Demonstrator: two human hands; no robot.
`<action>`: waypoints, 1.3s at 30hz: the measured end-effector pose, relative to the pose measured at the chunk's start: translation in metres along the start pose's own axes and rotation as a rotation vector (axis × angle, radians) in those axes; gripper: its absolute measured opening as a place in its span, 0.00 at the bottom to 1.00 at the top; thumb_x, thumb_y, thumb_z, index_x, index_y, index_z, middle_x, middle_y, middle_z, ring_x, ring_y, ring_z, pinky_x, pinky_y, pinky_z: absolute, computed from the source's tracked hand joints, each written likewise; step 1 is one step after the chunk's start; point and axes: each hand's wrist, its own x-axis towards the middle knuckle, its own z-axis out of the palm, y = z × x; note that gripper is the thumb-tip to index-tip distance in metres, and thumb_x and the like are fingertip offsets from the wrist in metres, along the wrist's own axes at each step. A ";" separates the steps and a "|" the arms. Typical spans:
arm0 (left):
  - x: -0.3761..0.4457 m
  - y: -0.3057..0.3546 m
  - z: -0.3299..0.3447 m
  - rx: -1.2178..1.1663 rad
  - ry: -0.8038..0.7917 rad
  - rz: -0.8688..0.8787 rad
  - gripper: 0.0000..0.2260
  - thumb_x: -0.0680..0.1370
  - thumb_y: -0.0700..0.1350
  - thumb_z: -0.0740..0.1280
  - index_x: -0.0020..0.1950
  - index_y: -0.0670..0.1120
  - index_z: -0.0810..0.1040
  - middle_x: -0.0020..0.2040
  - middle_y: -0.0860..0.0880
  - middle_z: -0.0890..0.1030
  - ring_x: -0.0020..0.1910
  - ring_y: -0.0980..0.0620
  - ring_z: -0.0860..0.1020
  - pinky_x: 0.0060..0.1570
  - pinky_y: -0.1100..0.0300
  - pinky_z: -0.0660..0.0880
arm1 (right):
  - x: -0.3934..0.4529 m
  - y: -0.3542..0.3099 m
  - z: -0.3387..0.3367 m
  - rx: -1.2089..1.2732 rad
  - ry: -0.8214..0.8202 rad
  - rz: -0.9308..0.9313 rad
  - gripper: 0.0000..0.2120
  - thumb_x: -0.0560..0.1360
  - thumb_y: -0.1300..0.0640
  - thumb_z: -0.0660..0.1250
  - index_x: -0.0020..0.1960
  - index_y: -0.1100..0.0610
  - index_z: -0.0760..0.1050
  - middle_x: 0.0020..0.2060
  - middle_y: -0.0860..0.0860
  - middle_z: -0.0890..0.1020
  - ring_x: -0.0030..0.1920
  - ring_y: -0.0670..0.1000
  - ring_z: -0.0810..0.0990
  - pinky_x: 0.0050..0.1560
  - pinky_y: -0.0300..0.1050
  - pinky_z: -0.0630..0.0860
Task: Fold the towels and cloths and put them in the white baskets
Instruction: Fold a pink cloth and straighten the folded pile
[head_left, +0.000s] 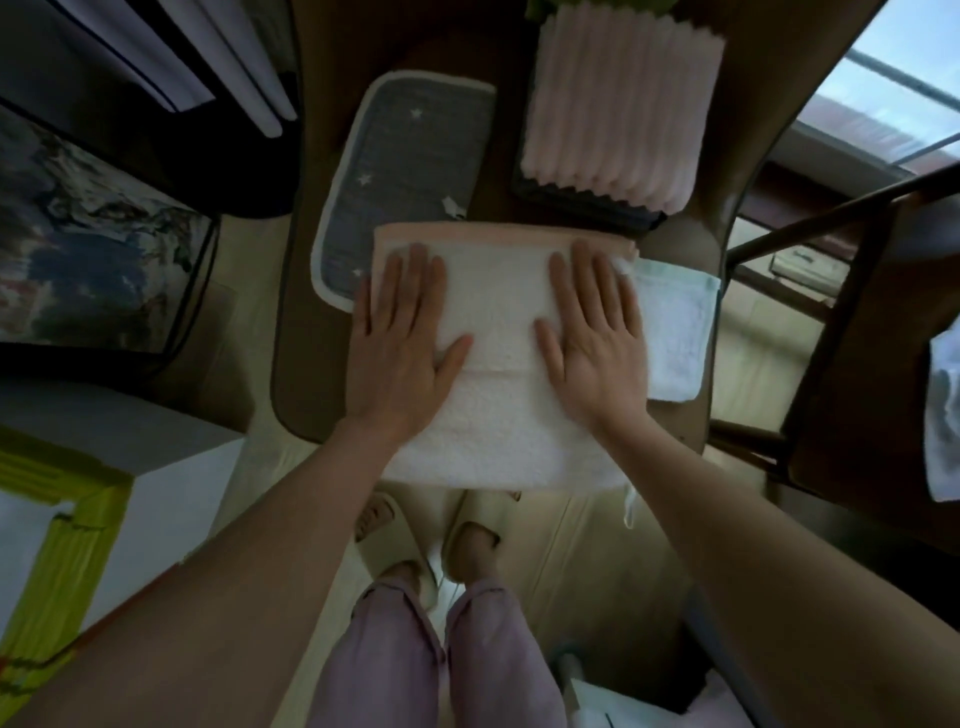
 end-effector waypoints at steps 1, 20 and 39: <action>0.000 0.000 0.000 0.003 -0.003 -0.019 0.33 0.81 0.62 0.46 0.80 0.44 0.45 0.80 0.42 0.46 0.78 0.44 0.45 0.76 0.44 0.44 | -0.001 -0.001 0.000 0.019 0.020 0.045 0.30 0.82 0.43 0.44 0.80 0.55 0.45 0.79 0.54 0.48 0.79 0.51 0.44 0.78 0.51 0.41; -0.109 -0.019 -0.020 0.228 -0.218 0.341 0.47 0.75 0.65 0.62 0.77 0.44 0.35 0.77 0.41 0.35 0.76 0.42 0.35 0.74 0.47 0.34 | -0.149 -0.011 0.007 -0.236 -0.187 -0.037 0.44 0.77 0.42 0.62 0.79 0.60 0.39 0.78 0.57 0.43 0.78 0.57 0.41 0.78 0.56 0.44; -0.086 -0.002 -0.013 -0.223 -0.310 0.496 0.27 0.80 0.38 0.60 0.78 0.46 0.56 0.78 0.48 0.55 0.78 0.49 0.50 0.76 0.56 0.43 | -0.129 -0.011 0.003 0.000 -0.178 -0.338 0.30 0.77 0.68 0.52 0.78 0.58 0.53 0.77 0.55 0.55 0.78 0.54 0.52 0.78 0.47 0.44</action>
